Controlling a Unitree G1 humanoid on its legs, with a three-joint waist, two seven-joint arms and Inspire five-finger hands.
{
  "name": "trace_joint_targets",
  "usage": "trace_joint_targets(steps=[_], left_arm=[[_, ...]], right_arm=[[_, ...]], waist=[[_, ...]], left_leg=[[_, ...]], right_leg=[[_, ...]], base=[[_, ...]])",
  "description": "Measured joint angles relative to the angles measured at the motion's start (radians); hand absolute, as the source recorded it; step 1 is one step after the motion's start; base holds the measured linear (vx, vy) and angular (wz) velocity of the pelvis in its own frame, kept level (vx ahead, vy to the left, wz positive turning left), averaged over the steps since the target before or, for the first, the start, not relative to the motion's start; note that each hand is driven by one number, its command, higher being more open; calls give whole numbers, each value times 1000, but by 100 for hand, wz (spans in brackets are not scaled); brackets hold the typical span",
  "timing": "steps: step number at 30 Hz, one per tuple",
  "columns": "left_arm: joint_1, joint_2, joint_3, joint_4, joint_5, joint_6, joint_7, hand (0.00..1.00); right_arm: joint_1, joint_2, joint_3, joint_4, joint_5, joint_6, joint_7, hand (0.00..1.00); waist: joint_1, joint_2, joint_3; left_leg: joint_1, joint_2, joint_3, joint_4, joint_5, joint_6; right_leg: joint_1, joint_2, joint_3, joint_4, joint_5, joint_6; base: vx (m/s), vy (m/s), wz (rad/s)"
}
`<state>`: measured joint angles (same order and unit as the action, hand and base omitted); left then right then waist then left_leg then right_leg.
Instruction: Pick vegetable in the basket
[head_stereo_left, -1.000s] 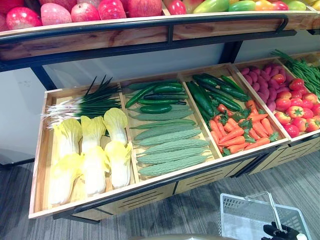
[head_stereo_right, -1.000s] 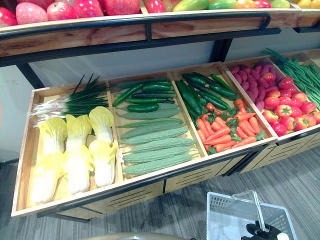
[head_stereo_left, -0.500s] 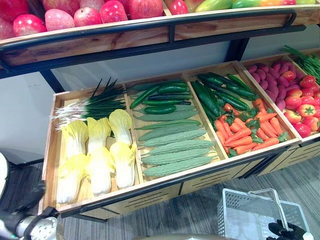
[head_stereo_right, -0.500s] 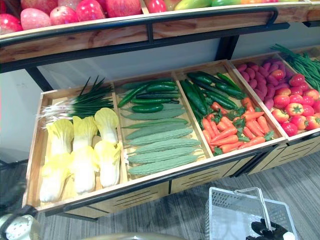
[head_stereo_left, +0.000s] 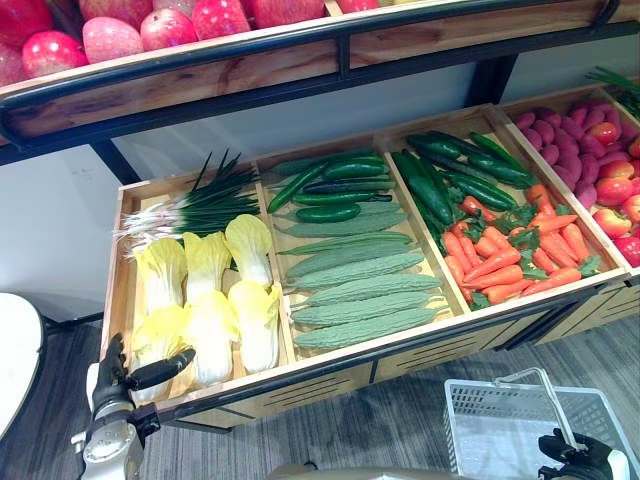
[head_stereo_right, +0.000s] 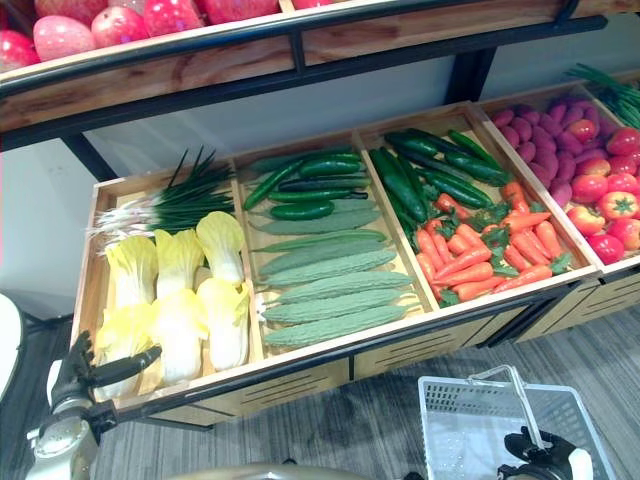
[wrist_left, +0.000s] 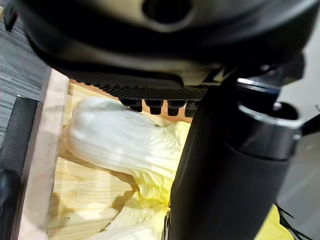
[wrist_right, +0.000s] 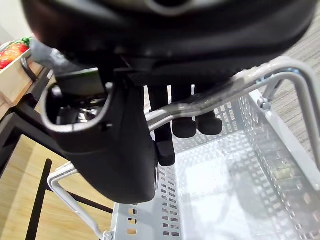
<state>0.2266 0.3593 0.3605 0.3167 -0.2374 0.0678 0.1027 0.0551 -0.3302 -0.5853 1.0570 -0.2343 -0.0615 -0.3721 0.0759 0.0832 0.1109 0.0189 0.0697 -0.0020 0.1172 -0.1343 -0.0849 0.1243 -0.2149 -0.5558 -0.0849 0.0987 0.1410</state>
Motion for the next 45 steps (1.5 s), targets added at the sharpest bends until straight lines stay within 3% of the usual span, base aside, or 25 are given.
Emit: trace_joint_targets(steps=[9, 25, 45], left_arm=[[13, 36, -46, -20, -10, 31, -70, 100], [34, 36, -62, 4, -9, 65, 20, 100], [9, 27, -58, 78, 73, 72, 5, 100]], right_arm=[[1, -53, 18, 0, 1, 0, 1, 0], [6, -55, 31, 0, 1, 1, 10, 0], [6, -54, 37, 0, 1, 5, 12, 0]], waist=[[20, 19, -1], [30, 21, -1], [30, 18, 1]], left_leg=[[-12, -1, -15, 9, 0, 0], [-22, -1, -27, 17, 0, 0], [-16, -1, -35, 18, 0, 0]], right_leg=[[3, 0, -15, 0, 0, 0], [3, -1, -26, 0, 0, 0], [17, -1, -35, 0, 0, 1]], base=[[-23, -3, 4], [-4, 0, 1], [-9, -1, 1]])
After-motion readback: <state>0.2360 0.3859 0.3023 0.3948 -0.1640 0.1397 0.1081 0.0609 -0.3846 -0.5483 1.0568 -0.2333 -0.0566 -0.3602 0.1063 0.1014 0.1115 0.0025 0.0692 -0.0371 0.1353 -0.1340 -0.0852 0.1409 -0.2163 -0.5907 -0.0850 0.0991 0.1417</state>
